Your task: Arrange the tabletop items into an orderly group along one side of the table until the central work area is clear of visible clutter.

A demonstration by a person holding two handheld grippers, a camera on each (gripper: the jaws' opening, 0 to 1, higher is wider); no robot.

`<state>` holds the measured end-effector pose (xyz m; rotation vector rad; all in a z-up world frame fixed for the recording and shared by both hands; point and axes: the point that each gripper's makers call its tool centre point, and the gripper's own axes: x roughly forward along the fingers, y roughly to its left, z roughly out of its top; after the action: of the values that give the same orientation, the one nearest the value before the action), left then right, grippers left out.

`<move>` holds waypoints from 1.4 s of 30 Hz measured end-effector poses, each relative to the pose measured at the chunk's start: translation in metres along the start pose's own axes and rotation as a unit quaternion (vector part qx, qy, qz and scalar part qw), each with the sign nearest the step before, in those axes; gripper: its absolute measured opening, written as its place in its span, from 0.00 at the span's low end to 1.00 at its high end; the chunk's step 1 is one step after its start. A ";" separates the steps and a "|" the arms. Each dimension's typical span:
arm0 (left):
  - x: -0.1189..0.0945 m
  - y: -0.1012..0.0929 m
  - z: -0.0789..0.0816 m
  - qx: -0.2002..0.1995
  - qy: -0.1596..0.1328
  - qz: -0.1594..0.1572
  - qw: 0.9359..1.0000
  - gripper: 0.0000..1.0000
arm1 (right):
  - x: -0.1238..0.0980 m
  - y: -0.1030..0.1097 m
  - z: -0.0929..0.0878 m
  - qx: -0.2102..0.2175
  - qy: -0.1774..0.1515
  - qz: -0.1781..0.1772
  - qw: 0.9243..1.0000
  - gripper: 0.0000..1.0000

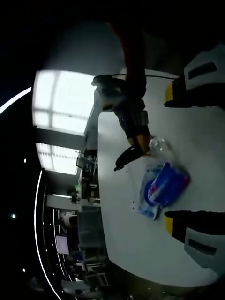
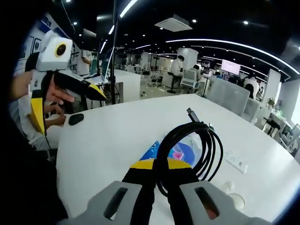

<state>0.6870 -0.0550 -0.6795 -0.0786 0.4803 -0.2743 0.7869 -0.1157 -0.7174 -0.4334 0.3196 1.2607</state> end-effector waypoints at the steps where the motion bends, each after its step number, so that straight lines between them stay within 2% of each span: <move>1: 0.000 -0.002 0.000 0.000 -0.001 -0.001 1.000 0.89 | -0.004 0.000 0.002 -0.001 -0.004 -0.002 1.000 0.02; 8: 0.004 -0.007 -0.003 -0.004 -0.002 -0.005 1.000 0.87 | -0.037 -0.011 0.007 -0.009 -0.008 -0.036 0.999 0.02; 12: 0.006 -0.009 -0.001 -0.001 -0.003 -0.006 1.000 0.87 | -0.054 -0.019 -0.001 -0.007 -0.001 -0.057 0.998 0.02; 20: 0.011 -0.014 0.003 0.000 -0.008 -0.012 1.000 0.87 | -0.077 -0.026 -0.009 0.009 0.003 -0.078 0.997 0.02; 30: 0.013 -0.019 0.003 0.010 -0.004 -0.017 1.000 0.88 | -0.096 -0.027 -0.040 0.028 0.029 -0.101 0.994 0.02; 42: 0.009 -0.019 0.003 0.023 -0.001 -0.016 1.000 0.90 | -0.121 -0.043 -0.059 0.042 0.042 -0.127 0.990 0.02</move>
<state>0.6921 -0.0756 -0.6781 -0.0420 0.4705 -0.3174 0.7952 -0.2564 -0.7073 -0.4406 0.3764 0.9793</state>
